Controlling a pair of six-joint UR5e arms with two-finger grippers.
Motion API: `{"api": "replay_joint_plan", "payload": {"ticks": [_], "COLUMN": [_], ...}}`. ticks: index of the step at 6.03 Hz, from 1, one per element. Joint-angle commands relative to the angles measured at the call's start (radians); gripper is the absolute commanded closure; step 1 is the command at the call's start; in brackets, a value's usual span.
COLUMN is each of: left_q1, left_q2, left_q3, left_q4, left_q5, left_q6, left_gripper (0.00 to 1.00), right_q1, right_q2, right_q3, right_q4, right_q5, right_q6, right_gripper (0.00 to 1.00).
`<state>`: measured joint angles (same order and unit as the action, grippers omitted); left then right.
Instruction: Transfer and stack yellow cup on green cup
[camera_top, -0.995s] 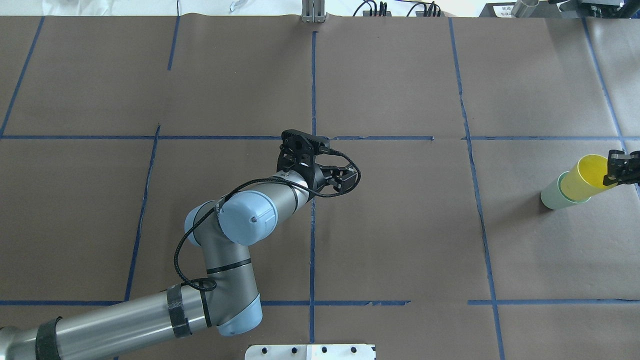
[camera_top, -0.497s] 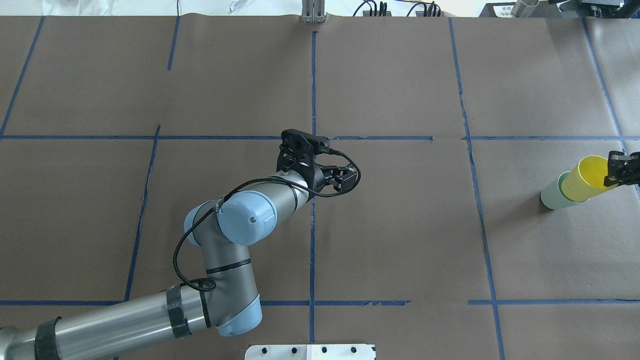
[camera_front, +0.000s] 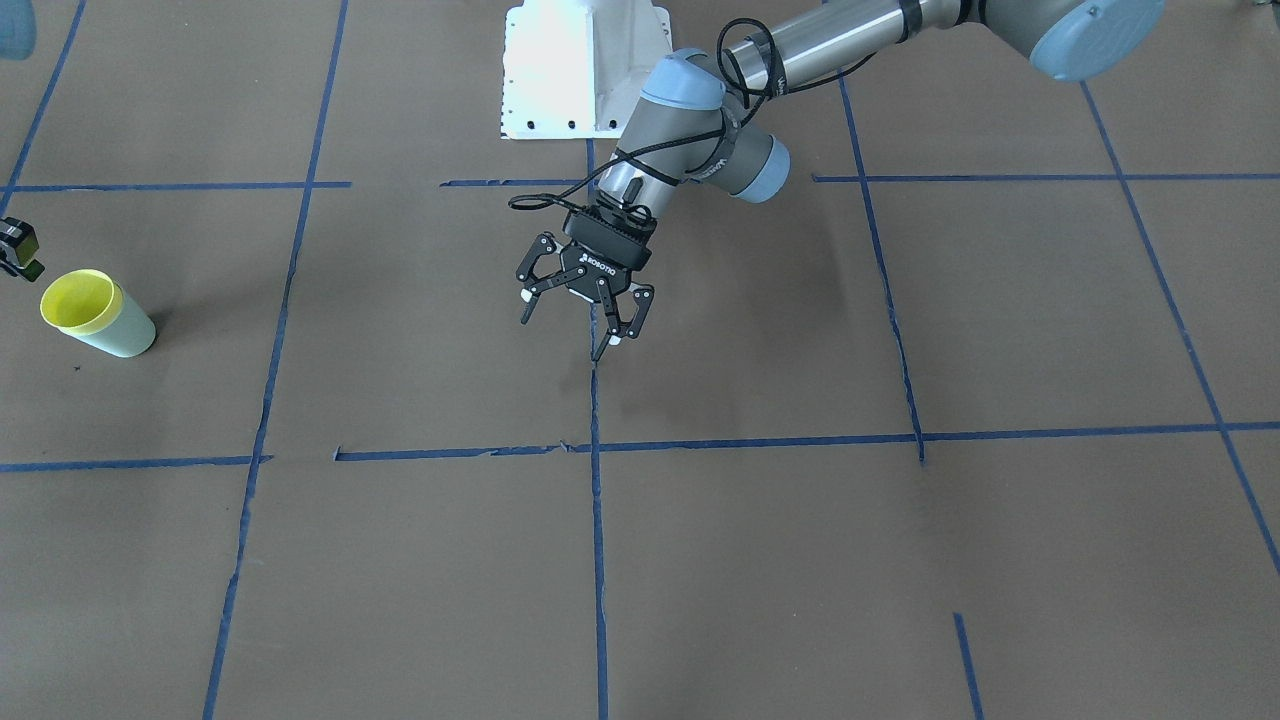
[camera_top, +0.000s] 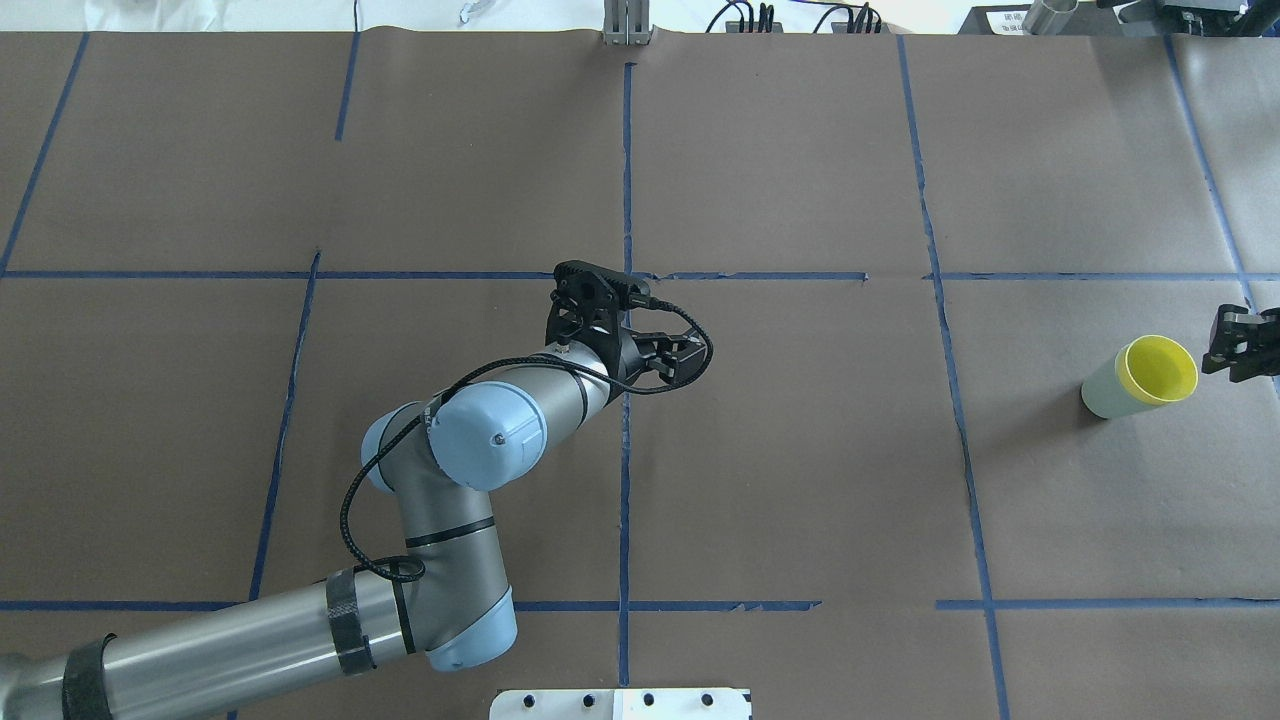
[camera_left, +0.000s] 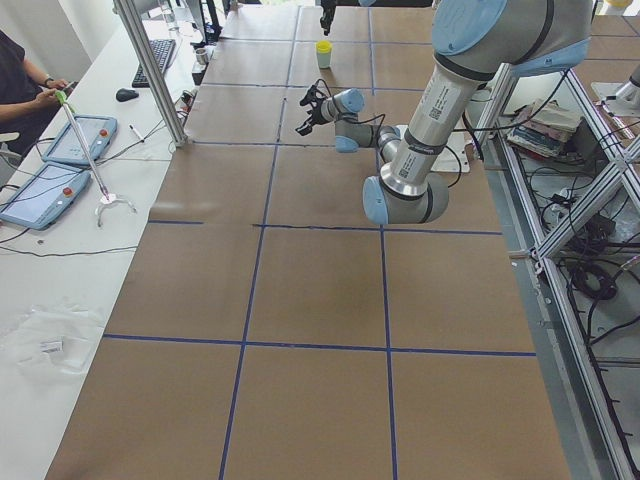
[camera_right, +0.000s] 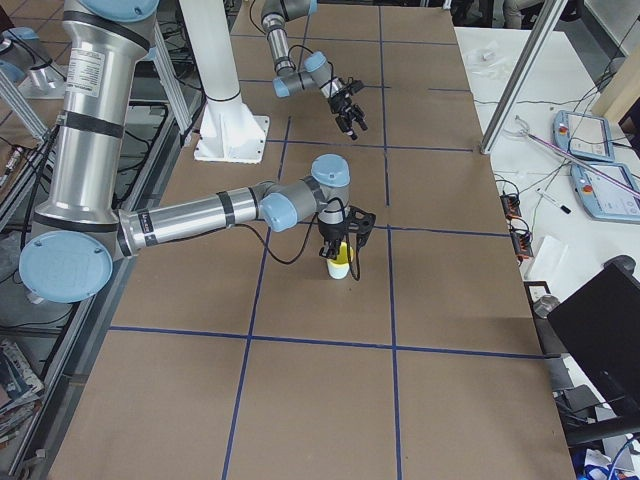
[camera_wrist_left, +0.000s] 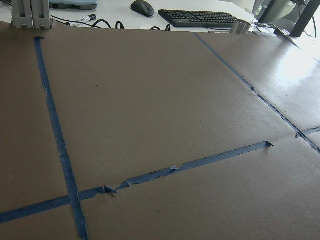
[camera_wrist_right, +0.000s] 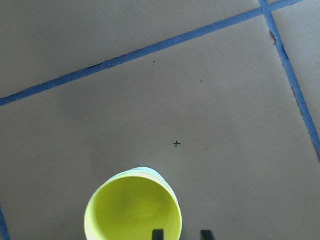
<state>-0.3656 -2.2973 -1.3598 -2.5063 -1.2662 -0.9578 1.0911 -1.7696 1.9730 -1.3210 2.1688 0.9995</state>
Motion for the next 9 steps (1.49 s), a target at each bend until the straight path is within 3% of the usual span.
{"api": "replay_joint_plan", "payload": {"ticks": [1, 2, 5, 8, 9], "left_q1": [-0.069, -0.12, -0.342, -0.563, -0.658], "left_q2": [0.004, 0.045, 0.105, 0.243, 0.307], "left_q3": [0.001, 0.001, 0.002, -0.013, -0.016], "left_q4": [0.012, 0.015, 0.246, 0.256, 0.27], "left_q5": [-0.118, -0.203, -0.451, -0.611, -0.703], "left_q6": [-0.022, -0.048, -0.029, 0.256, 0.307], "left_gripper": [0.01, 0.01, 0.04, 0.05, 0.05], "right_q1": [0.003, 0.038, 0.159, 0.28, 0.323], "right_q2": [0.006, 0.006, 0.004, 0.01, 0.013], "right_q3": [0.003, 0.018, 0.027, -0.049, -0.077], "right_q4": [0.0, 0.0, -0.015, -0.015, -0.017], "right_q5": [0.003, 0.009, 0.022, 0.023, 0.063], "right_q6": [-0.002, -0.005, -0.154, -0.393, -0.477], "right_gripper": [0.0, 0.0, 0.0, 0.0, 0.0]}}
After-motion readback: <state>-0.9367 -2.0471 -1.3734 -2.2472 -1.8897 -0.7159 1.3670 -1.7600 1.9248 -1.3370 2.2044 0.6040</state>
